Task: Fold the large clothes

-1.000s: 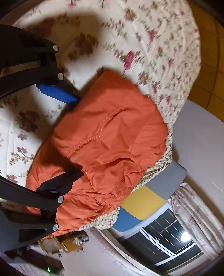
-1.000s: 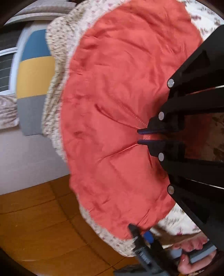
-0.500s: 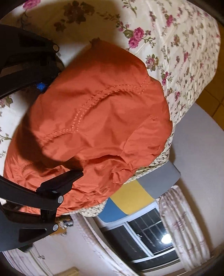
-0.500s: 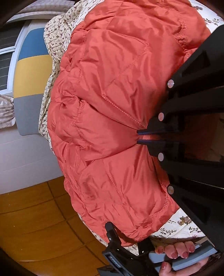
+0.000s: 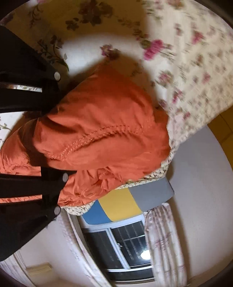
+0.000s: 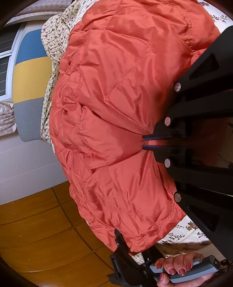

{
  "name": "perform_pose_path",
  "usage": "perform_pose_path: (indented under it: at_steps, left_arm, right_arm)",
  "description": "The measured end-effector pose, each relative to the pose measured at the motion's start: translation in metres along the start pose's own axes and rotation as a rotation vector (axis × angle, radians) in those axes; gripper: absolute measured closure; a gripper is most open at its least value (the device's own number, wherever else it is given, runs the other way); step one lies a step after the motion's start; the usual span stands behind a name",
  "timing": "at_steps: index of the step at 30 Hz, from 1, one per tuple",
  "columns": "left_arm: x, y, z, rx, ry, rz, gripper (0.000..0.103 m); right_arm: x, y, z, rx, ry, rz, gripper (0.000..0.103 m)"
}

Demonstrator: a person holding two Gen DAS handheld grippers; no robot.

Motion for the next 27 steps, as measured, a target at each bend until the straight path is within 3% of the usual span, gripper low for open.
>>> perform_pose_path:
  at_steps: [12,18,22,24,27]
  left_arm:
    - [0.101,-0.030,0.014,0.110,0.421,0.052,0.081]
    - [0.172,-0.035,-0.005,0.122,0.687,0.027,0.081]
    - [0.200,-0.033,-0.018,0.131,0.783,0.022,0.081]
    - [0.211,-0.032,-0.024,0.133,0.828,0.030,0.081]
    - [0.219,-0.031,-0.028,0.138,0.873,0.045,0.081]
  right_arm:
    - [0.008,0.005,0.002,-0.008,0.032,0.018,0.099]
    - [0.012,0.010,0.000,-0.022,0.075,0.045,0.099]
    - [0.017,0.000,0.004,-0.036,0.138,0.111,0.097]
    - [0.022,-0.020,0.008,0.003,0.150,0.139,0.082]
    - [0.035,-0.050,0.012,0.066,0.141,0.122,0.075]
Point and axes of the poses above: each gripper's, at about its wrist camera, not at the fingertips, and y roughly the way its jaws point, x to its right, z to its top, the point moved 10 cm from there along y, roughly the way its jaws point, and after that the axes turned 14 degrees about y, right-handed, at the moved point
